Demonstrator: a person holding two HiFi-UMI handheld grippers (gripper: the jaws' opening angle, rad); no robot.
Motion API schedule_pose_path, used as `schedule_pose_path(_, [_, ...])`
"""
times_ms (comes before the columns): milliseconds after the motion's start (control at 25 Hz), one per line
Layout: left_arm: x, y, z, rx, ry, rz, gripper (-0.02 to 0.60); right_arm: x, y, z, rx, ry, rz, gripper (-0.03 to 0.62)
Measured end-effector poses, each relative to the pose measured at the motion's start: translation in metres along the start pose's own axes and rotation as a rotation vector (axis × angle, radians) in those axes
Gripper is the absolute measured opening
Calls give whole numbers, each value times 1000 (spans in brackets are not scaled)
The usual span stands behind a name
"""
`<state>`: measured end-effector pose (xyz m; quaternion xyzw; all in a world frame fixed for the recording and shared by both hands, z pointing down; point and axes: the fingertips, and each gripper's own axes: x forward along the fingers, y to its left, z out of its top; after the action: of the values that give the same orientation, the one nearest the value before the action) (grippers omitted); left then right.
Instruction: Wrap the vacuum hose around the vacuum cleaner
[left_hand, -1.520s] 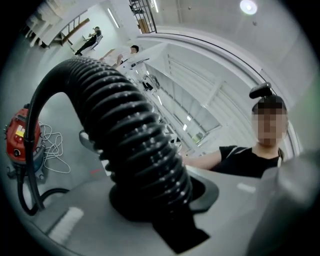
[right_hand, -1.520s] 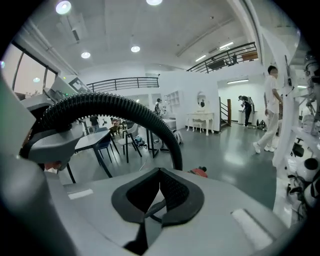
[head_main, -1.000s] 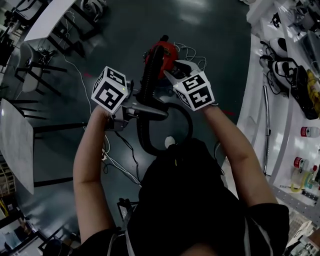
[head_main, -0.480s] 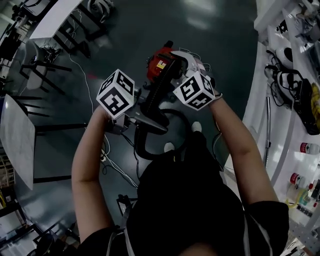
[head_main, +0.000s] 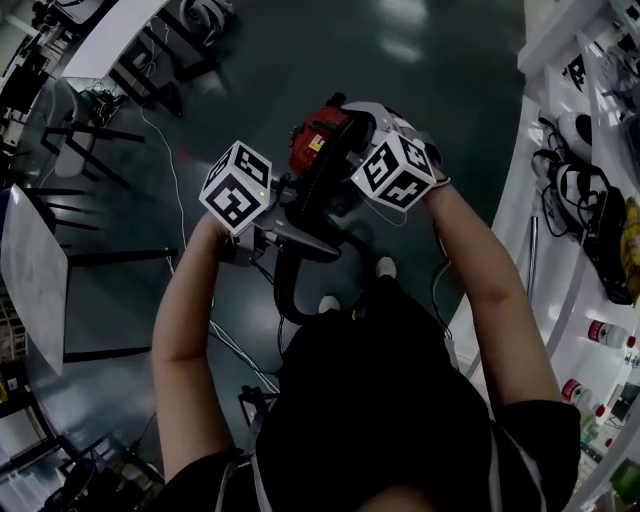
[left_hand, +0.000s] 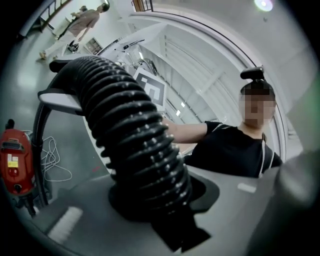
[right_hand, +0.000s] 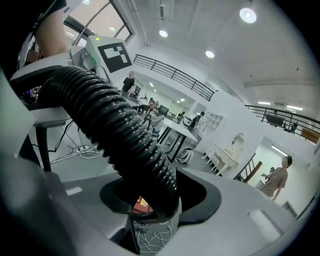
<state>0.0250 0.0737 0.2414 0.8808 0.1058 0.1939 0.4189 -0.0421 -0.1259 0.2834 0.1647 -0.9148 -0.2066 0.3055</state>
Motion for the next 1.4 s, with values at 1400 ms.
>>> schedule_pose_path(1400, [-77,158,-22,92,-499,1484,342,16,-124,-151,246,421,168,207])
